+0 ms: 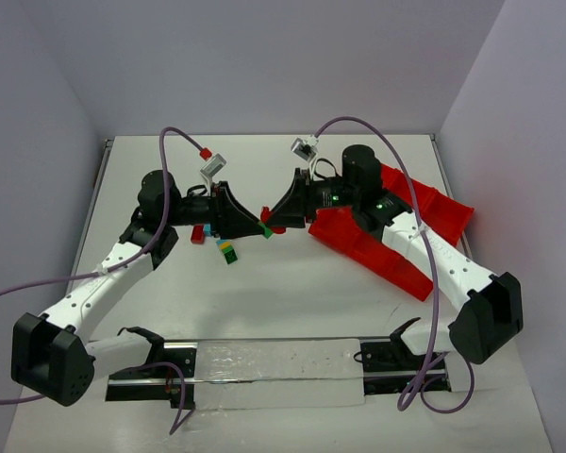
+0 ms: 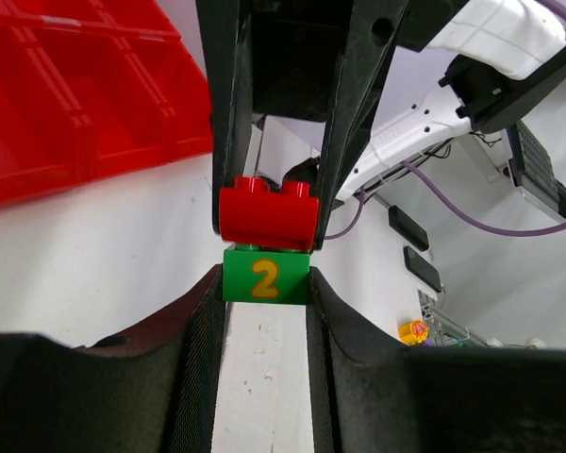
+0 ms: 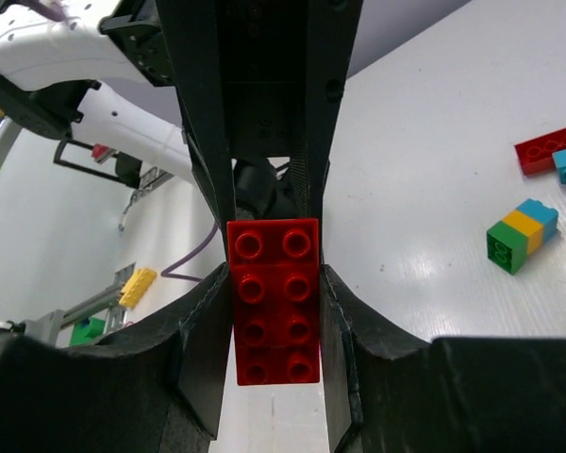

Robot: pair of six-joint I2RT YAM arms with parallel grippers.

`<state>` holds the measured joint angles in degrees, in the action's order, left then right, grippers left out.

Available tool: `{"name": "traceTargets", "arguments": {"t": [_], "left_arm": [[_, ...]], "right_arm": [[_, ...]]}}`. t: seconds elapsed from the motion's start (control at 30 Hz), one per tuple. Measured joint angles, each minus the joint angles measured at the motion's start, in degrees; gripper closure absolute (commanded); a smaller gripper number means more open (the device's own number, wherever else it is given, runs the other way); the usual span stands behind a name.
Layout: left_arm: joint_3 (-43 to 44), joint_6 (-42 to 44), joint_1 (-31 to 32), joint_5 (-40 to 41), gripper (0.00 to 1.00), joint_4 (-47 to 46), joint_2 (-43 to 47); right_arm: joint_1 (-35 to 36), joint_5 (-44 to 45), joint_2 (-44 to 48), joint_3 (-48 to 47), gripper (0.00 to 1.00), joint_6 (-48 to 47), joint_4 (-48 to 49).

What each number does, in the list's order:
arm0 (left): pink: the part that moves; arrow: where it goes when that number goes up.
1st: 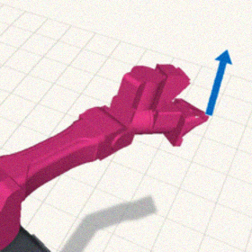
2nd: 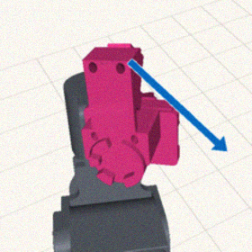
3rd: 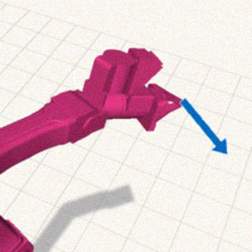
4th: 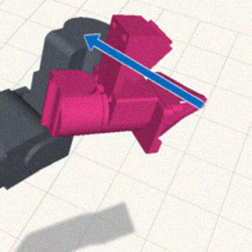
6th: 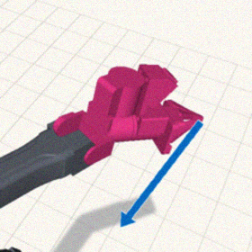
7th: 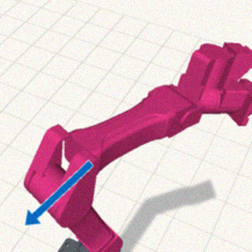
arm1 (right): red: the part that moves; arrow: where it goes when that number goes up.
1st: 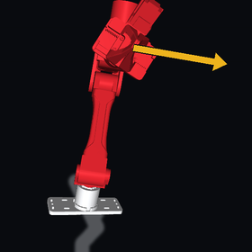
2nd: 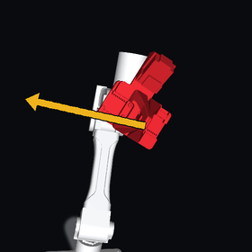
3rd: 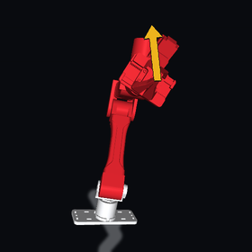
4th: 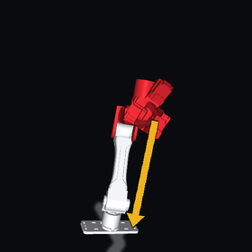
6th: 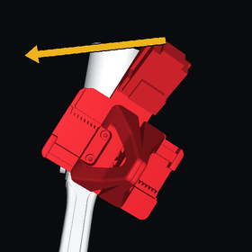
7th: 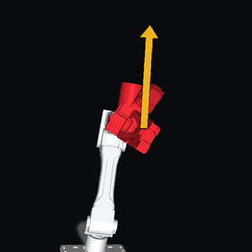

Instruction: Sort the legos into containers by color

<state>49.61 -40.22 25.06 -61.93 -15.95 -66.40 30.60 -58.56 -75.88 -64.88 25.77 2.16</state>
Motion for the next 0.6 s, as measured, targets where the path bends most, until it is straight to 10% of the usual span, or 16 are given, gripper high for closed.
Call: {"name": "traceTargets", "arguments": {"t": [0.4, 0.6], "left_arm": [[0.0, 5.7, -0.1, -0.2, 1.0, 6.9, 2.8], [1.8, 8.8, -0.3, 4.2, 1.0, 12.6, 2.9]], "right_arm": [[-7.2, 8.3, 2.3, -1.3, 1.0, -1.2, -4.8], [-9.4, 30.7, 2.3, -6.7, 1.0, -7.2, -16.6]]}}
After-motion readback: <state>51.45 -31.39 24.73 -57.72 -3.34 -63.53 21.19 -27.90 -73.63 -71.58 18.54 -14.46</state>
